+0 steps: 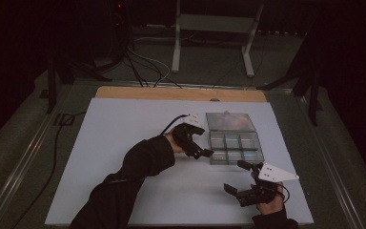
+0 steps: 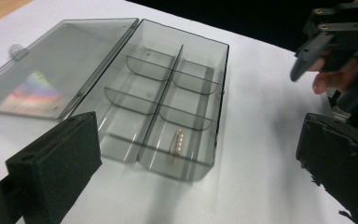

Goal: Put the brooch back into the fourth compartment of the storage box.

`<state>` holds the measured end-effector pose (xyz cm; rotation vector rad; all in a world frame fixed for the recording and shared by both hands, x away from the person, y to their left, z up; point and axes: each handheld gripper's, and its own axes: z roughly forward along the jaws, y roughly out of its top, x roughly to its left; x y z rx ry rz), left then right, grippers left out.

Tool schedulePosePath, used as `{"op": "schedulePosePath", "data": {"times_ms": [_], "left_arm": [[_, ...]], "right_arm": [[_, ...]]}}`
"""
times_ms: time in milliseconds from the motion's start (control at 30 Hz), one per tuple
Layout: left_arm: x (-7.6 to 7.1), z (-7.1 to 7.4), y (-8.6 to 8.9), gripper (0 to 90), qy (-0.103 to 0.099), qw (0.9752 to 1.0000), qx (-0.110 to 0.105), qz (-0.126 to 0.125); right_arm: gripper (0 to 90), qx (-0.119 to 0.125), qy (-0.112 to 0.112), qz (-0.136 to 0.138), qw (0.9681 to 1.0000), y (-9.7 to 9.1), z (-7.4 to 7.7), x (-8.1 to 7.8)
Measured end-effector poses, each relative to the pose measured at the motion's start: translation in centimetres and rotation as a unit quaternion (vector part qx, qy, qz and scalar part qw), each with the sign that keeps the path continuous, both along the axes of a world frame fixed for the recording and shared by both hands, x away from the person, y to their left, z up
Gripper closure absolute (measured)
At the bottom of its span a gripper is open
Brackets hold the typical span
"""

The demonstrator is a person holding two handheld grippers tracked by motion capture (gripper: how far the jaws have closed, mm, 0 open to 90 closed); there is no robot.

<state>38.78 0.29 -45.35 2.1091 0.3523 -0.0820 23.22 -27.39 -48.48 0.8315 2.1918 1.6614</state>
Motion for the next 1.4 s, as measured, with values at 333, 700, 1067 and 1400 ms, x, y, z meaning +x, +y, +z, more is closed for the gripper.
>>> {"op": "schedulePosePath", "data": {"times_ms": [333,700,1067,1400], "left_arm": [[-1.6,0.7,6.0,1.4,-0.006,0.9991,-0.014,0.039],[-4.0,0.8,12.7,1.4,-0.012,0.9967,-0.011,0.08],[-7.6,-1.5,17.5,1.4,-0.015,0.994,-0.024,0.106],[-10.8,-4.3,20.9,1.4,-0.017,0.9888,-0.007,0.148]], "right_arm": [[0.0,0.001,0.0,-0.001,1.0,0.1,0.0,0.0],[0.0,-0.002,0.002,-0.003,1.0,0.2,0.0,0.1],[0.0,-0.005,0.004,-0.004,1.0,0.3,-0.1,0.2],[0.0,-0.006,0.005,-0.005,1.0,0.4,-0.2,0.2]]}}
